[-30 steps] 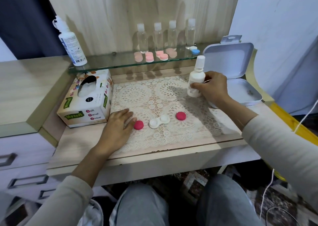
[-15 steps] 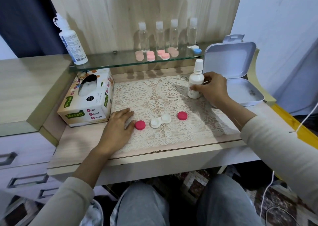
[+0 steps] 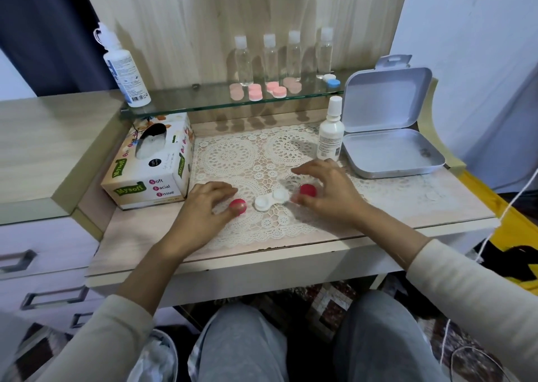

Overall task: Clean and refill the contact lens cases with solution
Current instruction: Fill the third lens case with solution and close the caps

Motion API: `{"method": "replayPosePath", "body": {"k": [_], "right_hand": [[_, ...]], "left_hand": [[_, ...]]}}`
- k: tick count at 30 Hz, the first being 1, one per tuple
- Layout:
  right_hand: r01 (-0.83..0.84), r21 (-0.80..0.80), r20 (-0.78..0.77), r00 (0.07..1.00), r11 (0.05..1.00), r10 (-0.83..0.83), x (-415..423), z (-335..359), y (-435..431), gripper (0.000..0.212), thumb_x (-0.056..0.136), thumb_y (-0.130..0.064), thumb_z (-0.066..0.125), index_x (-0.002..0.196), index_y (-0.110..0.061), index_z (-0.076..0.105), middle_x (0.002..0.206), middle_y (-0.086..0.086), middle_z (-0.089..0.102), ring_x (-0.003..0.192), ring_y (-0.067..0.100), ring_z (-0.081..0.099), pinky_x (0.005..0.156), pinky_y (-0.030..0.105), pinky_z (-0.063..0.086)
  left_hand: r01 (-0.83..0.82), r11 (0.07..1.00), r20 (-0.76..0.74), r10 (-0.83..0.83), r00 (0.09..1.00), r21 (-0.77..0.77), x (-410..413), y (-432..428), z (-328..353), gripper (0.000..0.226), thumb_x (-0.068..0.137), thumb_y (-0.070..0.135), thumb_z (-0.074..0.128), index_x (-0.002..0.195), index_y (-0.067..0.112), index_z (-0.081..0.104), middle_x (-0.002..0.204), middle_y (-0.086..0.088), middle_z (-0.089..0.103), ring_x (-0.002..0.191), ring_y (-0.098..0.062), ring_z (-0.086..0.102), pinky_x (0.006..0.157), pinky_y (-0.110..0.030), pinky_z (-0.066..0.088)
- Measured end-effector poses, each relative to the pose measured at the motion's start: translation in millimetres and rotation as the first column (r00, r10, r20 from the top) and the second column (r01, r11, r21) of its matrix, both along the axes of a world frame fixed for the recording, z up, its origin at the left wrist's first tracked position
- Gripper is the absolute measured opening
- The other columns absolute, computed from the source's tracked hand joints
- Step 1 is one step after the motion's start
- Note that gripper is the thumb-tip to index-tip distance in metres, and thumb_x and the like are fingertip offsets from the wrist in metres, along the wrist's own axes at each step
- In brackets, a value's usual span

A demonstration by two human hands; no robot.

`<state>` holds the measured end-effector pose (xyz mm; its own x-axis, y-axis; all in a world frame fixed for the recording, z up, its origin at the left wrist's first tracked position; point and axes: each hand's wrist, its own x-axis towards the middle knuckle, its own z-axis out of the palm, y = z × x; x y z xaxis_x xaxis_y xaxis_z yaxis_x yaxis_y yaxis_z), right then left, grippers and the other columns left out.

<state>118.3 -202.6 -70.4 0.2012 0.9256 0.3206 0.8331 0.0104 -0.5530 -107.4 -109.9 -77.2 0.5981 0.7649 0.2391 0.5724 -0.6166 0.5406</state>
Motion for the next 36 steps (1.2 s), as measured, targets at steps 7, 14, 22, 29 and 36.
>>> {"method": "replayPosePath", "body": {"k": [7,14,22,29,36], "right_hand": [[-0.088,0.004,0.127,0.988,0.996,0.087,-17,-16,9,0.042,0.08,-0.032,0.067,0.118,-0.018,0.062,0.111,-0.003,0.062,0.099,0.017,0.042,0.087,0.035,0.034],[-0.06,0.024,0.072,0.996,0.998,0.058,-19,-19,11,0.028,0.079,-0.024,0.069,0.106,-0.015,0.067,0.096,0.001,0.061,0.089,0.015,0.04,0.079,0.03,0.032],[-0.07,0.067,0.032,0.997,0.995,0.068,-17,-23,13,0.029,0.075,-0.024,0.074,0.102,-0.015,0.07,0.095,0.0,0.065,0.086,0.016,0.043,0.078,0.034,0.036],[-0.068,0.079,0.017,0.998,0.995,0.067,-17,-24,13,0.029,0.075,-0.025,0.074,0.102,-0.015,0.071,0.096,0.0,0.066,0.087,0.015,0.042,0.079,0.034,0.036],[-0.075,0.089,0.034,0.997,0.993,0.072,-17,-25,13,0.028,0.074,-0.023,0.075,0.101,-0.014,0.071,0.095,0.001,0.067,0.087,0.022,0.048,0.078,0.037,0.039]], "left_hand": [[-0.038,0.996,-0.053,0.043,0.998,0.079,3,-3,-4,0.033,0.079,0.031,0.069,0.109,0.018,0.067,0.107,0.003,0.055,0.106,-0.014,0.043,0.086,-0.017,0.026],[-0.008,1.0,0.139,0.009,0.99,-0.011,17,-9,6,0.03,0.075,0.018,0.074,0.103,0.011,0.066,0.098,0.001,0.062,0.08,0.0,0.053,0.069,0.0,0.035],[0.058,0.998,0.071,-0.056,0.996,-0.034,35,-12,5,0.033,0.075,0.022,0.075,0.106,0.013,0.068,0.1,-0.001,0.065,0.086,-0.009,0.059,0.071,-0.002,0.038],[0.177,0.976,0.044,-0.172,0.984,-0.131,36,-13,10,0.033,0.082,0.005,0.066,0.113,0.018,0.066,0.114,0.003,0.063,0.103,-0.008,0.056,0.095,-0.02,0.044],[-0.102,0.991,-0.079,0.108,0.991,0.086,44,-19,5,0.043,0.069,0.05,0.073,0.094,0.018,0.059,0.091,0.006,0.055,0.089,-0.011,0.046,0.074,-0.026,0.037]]}}
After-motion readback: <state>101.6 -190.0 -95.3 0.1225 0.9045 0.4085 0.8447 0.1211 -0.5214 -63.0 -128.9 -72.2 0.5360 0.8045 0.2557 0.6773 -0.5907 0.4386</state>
